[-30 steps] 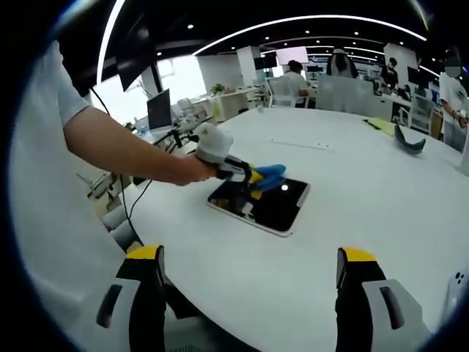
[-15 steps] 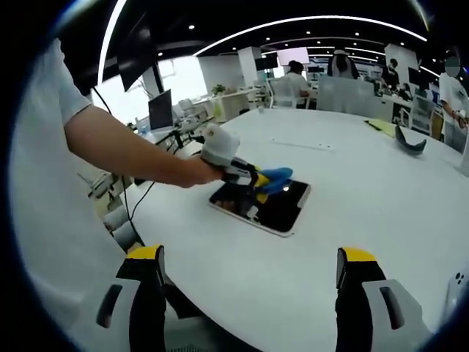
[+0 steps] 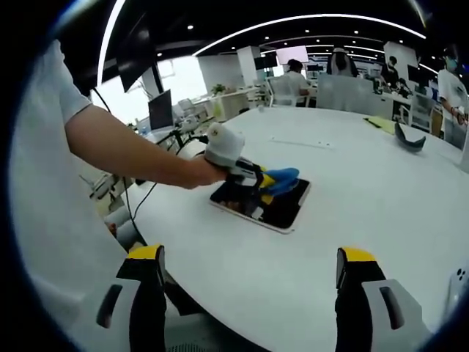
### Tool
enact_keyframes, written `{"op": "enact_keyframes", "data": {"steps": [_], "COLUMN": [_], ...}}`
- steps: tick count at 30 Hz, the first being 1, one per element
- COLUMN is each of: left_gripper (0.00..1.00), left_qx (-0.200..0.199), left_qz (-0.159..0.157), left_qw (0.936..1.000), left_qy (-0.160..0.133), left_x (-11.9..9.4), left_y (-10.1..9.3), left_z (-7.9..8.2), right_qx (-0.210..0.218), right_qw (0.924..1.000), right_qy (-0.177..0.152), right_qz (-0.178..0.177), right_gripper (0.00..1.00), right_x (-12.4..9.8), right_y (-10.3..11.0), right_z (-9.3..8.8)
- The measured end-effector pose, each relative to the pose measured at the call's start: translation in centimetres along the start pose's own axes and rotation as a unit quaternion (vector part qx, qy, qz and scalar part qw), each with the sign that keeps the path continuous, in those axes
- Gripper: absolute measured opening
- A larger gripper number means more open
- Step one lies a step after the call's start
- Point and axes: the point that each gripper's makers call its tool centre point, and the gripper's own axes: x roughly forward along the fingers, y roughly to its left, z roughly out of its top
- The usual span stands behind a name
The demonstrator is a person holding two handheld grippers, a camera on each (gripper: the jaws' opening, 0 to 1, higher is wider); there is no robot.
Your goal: Wipe the mirror surface with the cleaning cloth until all visible marks leave the cleaned area.
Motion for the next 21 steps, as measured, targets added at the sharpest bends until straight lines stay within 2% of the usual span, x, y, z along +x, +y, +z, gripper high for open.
{"op": "enact_keyframes", "data": {"steps": [21], "left_gripper": [0.06], "left_qx": [0.006], "left_qz": [-0.008], "left_qw": [1.0000], "left_qy": [-0.001], "left_x": [0.5], "left_y": [-1.2], "left_z": [0.5], "right_qx": [0.001], "right_qw": [1.0000], "right_qy": [-0.002], "right_qz": [0.000], "right_gripper": [0.97], "right_x": [-0.1], "right_y": [0.1], "right_z": [0.0]}}
